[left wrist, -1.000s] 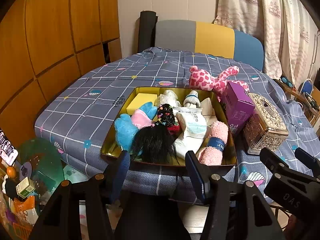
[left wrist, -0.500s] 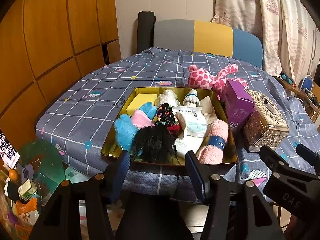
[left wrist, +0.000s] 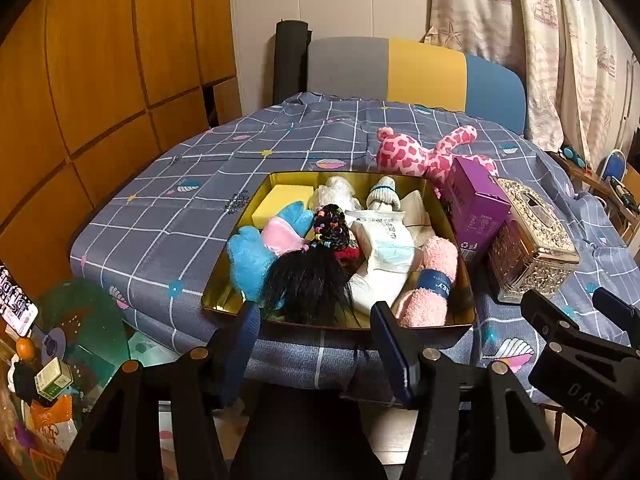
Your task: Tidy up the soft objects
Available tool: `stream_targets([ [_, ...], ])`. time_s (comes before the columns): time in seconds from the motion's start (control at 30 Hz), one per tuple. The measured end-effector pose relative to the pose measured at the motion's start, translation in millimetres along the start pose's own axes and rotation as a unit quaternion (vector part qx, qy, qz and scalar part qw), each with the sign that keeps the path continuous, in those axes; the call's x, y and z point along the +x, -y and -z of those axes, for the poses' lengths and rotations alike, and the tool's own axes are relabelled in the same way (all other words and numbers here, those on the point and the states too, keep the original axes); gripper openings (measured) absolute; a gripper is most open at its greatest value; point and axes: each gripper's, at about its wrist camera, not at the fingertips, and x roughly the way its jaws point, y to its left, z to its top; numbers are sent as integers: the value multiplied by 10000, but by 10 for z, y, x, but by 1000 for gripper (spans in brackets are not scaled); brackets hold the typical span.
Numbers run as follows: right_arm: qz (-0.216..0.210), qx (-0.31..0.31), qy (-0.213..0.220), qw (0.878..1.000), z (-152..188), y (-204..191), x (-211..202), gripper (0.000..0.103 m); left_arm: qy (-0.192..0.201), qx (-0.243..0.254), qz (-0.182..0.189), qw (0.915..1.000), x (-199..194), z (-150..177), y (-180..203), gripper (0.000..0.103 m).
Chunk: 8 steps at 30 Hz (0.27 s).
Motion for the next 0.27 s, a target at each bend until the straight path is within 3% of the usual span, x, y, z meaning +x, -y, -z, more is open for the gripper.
stream_targets([
  [0.27,4,42,-77,10000,7,36,55,103,315,22,-176,9993,-56,-12,-2,58],
])
